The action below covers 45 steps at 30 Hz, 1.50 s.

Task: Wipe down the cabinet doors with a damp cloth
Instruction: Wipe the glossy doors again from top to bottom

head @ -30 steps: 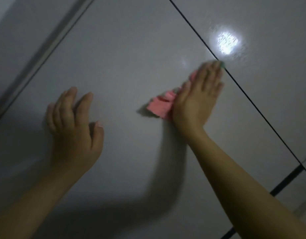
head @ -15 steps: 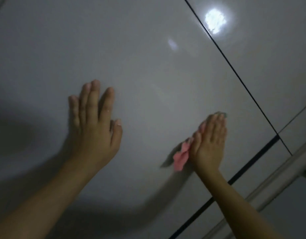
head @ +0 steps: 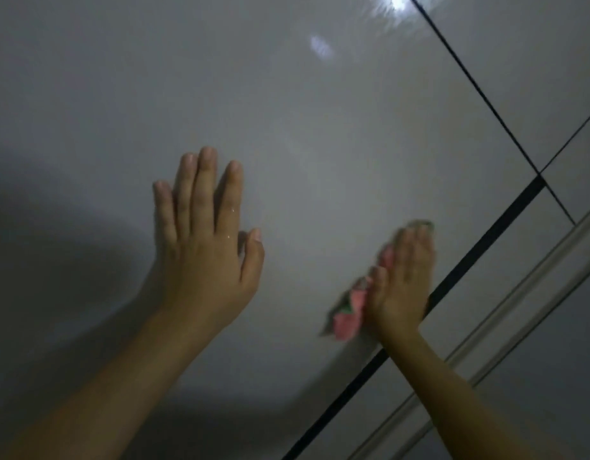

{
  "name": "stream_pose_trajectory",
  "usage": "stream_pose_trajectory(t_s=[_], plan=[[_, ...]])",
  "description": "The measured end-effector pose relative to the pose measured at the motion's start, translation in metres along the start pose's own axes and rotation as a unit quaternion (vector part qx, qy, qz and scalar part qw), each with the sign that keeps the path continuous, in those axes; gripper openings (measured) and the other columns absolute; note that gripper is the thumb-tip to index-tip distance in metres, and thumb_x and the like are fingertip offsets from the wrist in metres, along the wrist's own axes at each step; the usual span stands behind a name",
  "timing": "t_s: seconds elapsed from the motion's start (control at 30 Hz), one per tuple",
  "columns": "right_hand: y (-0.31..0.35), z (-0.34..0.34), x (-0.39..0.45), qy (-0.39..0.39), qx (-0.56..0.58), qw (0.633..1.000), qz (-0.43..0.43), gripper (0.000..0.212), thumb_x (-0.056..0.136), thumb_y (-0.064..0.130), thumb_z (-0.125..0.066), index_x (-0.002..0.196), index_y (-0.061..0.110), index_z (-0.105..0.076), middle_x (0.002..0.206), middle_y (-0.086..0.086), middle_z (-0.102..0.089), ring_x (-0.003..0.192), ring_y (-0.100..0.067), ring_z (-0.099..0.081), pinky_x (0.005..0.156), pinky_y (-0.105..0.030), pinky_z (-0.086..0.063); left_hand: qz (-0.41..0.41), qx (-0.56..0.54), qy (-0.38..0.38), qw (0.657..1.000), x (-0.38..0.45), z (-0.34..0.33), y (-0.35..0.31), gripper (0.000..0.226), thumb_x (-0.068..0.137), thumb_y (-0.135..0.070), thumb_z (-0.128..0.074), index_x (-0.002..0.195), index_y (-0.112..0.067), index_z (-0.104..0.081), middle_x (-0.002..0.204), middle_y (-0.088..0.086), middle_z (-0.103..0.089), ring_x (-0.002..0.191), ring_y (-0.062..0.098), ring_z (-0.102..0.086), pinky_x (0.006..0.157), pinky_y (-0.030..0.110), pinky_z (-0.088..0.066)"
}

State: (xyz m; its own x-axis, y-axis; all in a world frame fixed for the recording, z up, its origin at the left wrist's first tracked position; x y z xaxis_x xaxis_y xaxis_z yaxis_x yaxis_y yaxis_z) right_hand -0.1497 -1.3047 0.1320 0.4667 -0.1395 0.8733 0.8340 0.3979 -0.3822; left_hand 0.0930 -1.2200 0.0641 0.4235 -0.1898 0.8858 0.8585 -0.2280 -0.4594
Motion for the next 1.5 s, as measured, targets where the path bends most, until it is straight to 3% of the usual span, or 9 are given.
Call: stream_pose_trajectory(t_s=[0.2, 0.4, 0.5, 0.67, 0.77, 1.0, 1.23, 1.37, 1.5], plan=[[0.051, -0.009, 0.037, -0.093, 0.074, 0.952, -0.282, 0.061, 0.097, 0.028, -0.017, 0.149, -0.003, -0.011, 0.157, -0.023, -0.008, 0.147, -0.034, -0.006, 0.119, -0.038, 0.003, -0.037, 0.01, -0.007, 0.999, -0.005, 0.015, 0.034, 0.064, 0.086, -0.028, -0.042, 0.146, -0.004, -0.034, 0.151, 0.027, -0.025, 0.142, 0.04, -0.019, 0.115, 0.057, -0.008], [0.144, -0.039, -0.027, 0.035, 0.042, 0.992, 0.112, 0.06, 0.101, 0.034, -0.017, 0.151, 0.012, 0.009, 0.157, -0.008, 0.021, 0.146, -0.024, 0.011, 0.119, -0.041, 0.005, -0.026, 0.002, 0.004, 1.0, -0.038, 0.013, 0.06, 0.062, 0.091, -0.027, -0.037, 0.146, -0.001, -0.026, 0.15, 0.033, -0.018, 0.141, 0.045, -0.012, 0.114, 0.058, -0.009], [0.096, -0.04, -0.085, 0.071, 0.012, 0.987, 0.145, 0.06, 0.103, 0.035, -0.015, 0.152, 0.012, 0.01, 0.159, -0.008, 0.018, 0.147, -0.024, 0.008, 0.12, -0.042, 0.003, -0.005, 0.0, 0.029, 1.0, -0.05, 0.018, 0.065, 0.063, 0.09, -0.026, -0.039, 0.146, 0.0, -0.026, 0.151, 0.033, -0.016, 0.142, 0.045, -0.011, 0.115, 0.058, -0.009], [0.044, -0.023, -0.108, 0.079, 0.014, 0.99, -0.115, 0.062, 0.102, 0.036, -0.014, 0.15, 0.002, 0.008, 0.158, -0.016, 0.013, 0.146, -0.028, 0.009, 0.12, -0.044, 0.001, 0.033, 0.007, 0.072, 0.997, -0.078, 0.034, 0.075, 0.066, 0.091, -0.029, -0.037, 0.149, -0.001, -0.02, 0.153, 0.031, -0.012, 0.143, 0.042, -0.008, 0.118, 0.047, 0.001], [0.102, -0.039, -0.079, 0.033, 0.093, 0.971, -0.216, 0.062, 0.096, 0.031, -0.029, 0.143, -0.008, -0.021, 0.151, -0.028, -0.018, 0.144, -0.033, -0.006, 0.119, -0.052, -0.001, 0.051, 0.01, 0.075, 0.996, -0.099, 0.041, 0.083, 0.066, 0.092, -0.028, -0.038, 0.148, 0.0, -0.02, 0.153, 0.032, -0.013, 0.143, 0.042, -0.009, 0.117, 0.05, -0.003], [0.201, -0.074, -0.119, 0.047, 0.081, 0.974, 0.205, 0.067, 0.098, 0.03, -0.035, 0.152, 0.012, -0.001, 0.16, -0.004, 0.012, 0.148, -0.02, 0.004, 0.12, -0.041, 0.0, 0.099, -0.002, 0.078, 0.992, -0.129, 0.036, 0.106, 0.064, 0.093, -0.026, -0.042, 0.147, 0.005, -0.026, 0.152, 0.033, -0.012, 0.143, 0.041, -0.01, 0.115, 0.057, -0.013], [0.11, -0.059, -0.174, 0.058, 0.047, 0.978, 0.196, 0.062, 0.1, 0.026, -0.036, 0.154, 0.013, -0.009, 0.161, -0.004, 0.002, 0.148, -0.022, -0.002, 0.12, -0.042, -0.004, 0.142, -0.043, 0.088, 0.985, -0.149, 0.039, 0.119, 0.068, 0.091, -0.032, -0.042, 0.149, -0.003, -0.023, 0.155, 0.018, -0.006, 0.146, 0.037, -0.009, 0.117, 0.053, -0.016], [0.178, -0.067, -0.13, 0.026, 0.094, 0.98, 0.171, 0.069, 0.093, 0.025, -0.045, 0.152, 0.011, -0.013, 0.161, -0.007, 0.001, 0.148, -0.025, 0.001, 0.119, -0.045, 0.0, 0.186, -0.037, 0.107, 0.976, -0.171, 0.054, 0.141, 0.066, 0.093, -0.033, -0.038, 0.151, -0.005, -0.021, 0.157, 0.02, -0.003, 0.147, 0.029, -0.008, 0.12, 0.039, -0.012], [0.264, -0.09, -0.116, 0.031, 0.146, 0.937, 0.315, 0.056, 0.085, 0.016, -0.058, 0.138, 0.005, -0.046, 0.146, -0.008, -0.043, 0.139, -0.026, -0.032, 0.117, -0.043, -0.009, 0.201, -0.02, 0.106, 0.974, -0.181, 0.063, 0.174, 0.061, 0.096, -0.029, -0.037, 0.15, -0.003, -0.023, 0.155, 0.028, -0.005, 0.146, 0.032, -0.011, 0.12, 0.039, -0.014]])
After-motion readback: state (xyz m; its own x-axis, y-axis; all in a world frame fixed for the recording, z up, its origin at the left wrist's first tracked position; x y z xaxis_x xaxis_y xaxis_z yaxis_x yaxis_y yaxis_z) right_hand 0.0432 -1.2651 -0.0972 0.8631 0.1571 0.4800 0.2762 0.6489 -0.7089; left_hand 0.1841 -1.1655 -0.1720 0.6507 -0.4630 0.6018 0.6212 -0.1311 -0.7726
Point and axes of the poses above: each hand's wrist, its own x-axis towards the middle knuckle, its own z-axis out of the back of the hand, y = z × x, the point moved 2 cm from there along x, towards the middle knuckle
